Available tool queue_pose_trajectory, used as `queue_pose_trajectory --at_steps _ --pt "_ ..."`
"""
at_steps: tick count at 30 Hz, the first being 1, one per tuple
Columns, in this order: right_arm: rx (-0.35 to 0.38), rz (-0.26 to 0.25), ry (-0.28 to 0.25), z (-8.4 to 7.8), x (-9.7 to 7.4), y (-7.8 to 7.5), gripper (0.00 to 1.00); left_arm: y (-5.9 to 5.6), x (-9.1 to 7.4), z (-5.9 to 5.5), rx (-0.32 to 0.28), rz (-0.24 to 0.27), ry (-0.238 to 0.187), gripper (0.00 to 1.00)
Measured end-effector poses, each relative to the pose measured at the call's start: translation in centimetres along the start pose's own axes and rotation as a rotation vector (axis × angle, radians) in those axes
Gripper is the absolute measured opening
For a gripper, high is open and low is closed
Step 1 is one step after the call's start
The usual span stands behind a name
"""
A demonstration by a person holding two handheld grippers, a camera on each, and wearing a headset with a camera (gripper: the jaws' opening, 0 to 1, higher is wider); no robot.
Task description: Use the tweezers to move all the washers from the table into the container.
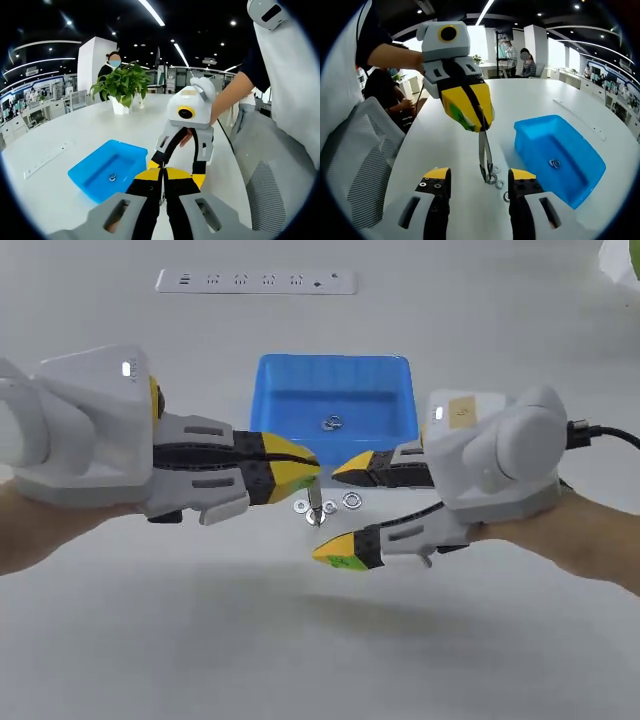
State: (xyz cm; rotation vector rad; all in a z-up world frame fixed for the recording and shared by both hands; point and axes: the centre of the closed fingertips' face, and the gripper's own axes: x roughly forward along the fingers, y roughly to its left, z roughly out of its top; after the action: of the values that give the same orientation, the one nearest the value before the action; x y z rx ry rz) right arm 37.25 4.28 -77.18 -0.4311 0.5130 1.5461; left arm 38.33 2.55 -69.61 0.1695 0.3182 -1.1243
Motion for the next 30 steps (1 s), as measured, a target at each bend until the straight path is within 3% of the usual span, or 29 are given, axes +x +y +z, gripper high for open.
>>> queue_pose_trajectory --at_steps 4,12,18,26,28,29,30 --pt "-0.021 0.033 0.018 0.0 0.8 -0.1 0.31 0.0 -0.1 -0.1 -0.011 -0.008 0.003 0.05" --pt "-0.077 0.077 0.056 -0.2 1.4 0.1 0.2 0.1 0.0 -0.1 -0.017 -0.013 0.012 0.05" --pt "-0.109 0.062 0.077 -0.3 1.3 -0.3 0.11 -0.3 0.0 -0.1 -0.018 -0.022 0.016 0.05" --pt "-0.11 0.051 0.077 -0.4 1.2 -0.2 0.1 -0.5 0.2 -0.2 -0.015 -0.019 0.026 0.05" --pt "-0.12 0.041 0.076 -0.4 1.2 -0.3 0.1 -0.4 0.2 -0.2 -0.049 -0.009 0.024 0.06" --pt "-0.114 0.036 0.073 -0.4 1.2 -0.3 0.1 -0.5 0.2 -0.3 -0.12 -0.007 0.02 0.06" --pt "-0.112 0.032 0.071 -0.4 1.2 -0.3 0.1 -0.4 0.1 -0.3 -0.121 -0.002 0.021 0.06"
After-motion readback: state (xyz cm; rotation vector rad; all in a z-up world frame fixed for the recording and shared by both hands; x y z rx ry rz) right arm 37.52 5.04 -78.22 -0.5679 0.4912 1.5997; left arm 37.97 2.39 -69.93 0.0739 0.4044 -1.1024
